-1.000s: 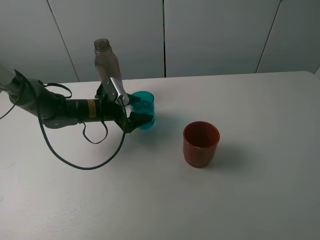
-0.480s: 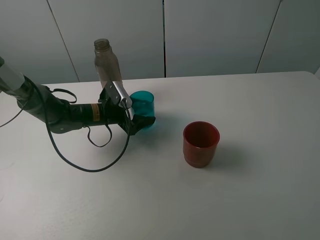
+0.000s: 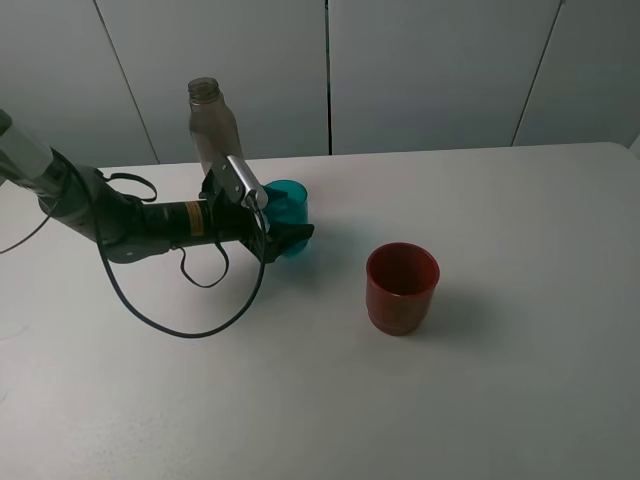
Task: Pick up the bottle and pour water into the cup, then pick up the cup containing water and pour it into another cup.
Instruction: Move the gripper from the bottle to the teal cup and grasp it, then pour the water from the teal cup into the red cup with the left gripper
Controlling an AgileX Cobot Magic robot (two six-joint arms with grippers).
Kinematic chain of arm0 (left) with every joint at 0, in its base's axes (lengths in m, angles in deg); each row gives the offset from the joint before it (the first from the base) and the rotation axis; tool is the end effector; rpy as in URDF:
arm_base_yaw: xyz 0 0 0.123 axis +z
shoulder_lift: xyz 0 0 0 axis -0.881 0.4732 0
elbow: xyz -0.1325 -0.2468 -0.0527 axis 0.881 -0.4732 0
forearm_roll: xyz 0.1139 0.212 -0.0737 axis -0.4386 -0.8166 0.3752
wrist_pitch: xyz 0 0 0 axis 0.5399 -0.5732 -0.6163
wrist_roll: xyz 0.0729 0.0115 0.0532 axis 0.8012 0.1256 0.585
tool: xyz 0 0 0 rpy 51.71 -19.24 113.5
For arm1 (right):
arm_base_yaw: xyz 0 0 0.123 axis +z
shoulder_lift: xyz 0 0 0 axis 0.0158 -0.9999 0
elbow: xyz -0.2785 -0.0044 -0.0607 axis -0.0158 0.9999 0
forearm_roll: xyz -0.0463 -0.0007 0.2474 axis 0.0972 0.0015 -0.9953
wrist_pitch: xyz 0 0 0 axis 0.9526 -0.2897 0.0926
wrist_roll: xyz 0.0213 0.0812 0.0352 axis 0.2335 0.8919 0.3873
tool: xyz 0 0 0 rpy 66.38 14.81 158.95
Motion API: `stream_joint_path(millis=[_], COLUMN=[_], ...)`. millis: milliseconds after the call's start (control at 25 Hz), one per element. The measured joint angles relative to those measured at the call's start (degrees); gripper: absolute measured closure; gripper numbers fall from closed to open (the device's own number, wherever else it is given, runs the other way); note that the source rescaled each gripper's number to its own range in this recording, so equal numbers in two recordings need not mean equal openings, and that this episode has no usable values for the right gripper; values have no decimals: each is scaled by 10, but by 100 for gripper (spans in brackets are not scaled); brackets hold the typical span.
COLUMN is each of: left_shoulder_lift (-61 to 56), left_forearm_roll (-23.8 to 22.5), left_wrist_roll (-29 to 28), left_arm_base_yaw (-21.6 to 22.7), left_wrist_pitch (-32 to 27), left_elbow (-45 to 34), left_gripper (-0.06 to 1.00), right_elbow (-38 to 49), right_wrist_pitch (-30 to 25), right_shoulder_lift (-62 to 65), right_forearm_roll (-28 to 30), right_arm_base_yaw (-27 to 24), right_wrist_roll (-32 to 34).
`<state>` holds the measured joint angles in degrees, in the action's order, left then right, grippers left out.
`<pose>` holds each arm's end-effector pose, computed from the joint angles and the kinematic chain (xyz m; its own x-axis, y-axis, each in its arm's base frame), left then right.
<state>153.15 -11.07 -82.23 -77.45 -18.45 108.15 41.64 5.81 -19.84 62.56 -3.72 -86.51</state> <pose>0.3743 -0.1690 0.0480 -0.1235 0.2609 -0.9574 0.8732 0.4870 0.0201 -0.0076 0.0141 0.2762 -0.4737 -0.0183 -0.8805 -0.1032 0.9940 0.0349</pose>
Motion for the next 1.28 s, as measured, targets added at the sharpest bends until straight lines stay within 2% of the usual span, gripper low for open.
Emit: stream_joint_path(millis=[440,480,520,560,600,640,1280], left_shoulder_lift=[5,5,5,5,5,5,5], left_forearm_roll=[11,11,11,11,11,11,7], left_wrist_roll=[1,1,1,1,1,1,0], left_arm_base_yaw=[-11,-12,-12,-12,-12,-12,-14], left_wrist_pitch=[7,7,6,5,5,5,5], left_elbow=[4,4,4,4,6,6,6], left_gripper=[-5,-2,9,28,65,86,86], right_elbow=[0,0,0,0,0,0,0], right_wrist_pitch=[0,0,0,0,0,0,0], right_shoulder_lift=[0,0,0,0,0,0,0], right_forearm_roll=[0,0,0,0,0,0,0], right_arm_base_yaw=[0,0,0,0,0,0,0], right_wrist_roll=[0,0,0,0,0,0,12])
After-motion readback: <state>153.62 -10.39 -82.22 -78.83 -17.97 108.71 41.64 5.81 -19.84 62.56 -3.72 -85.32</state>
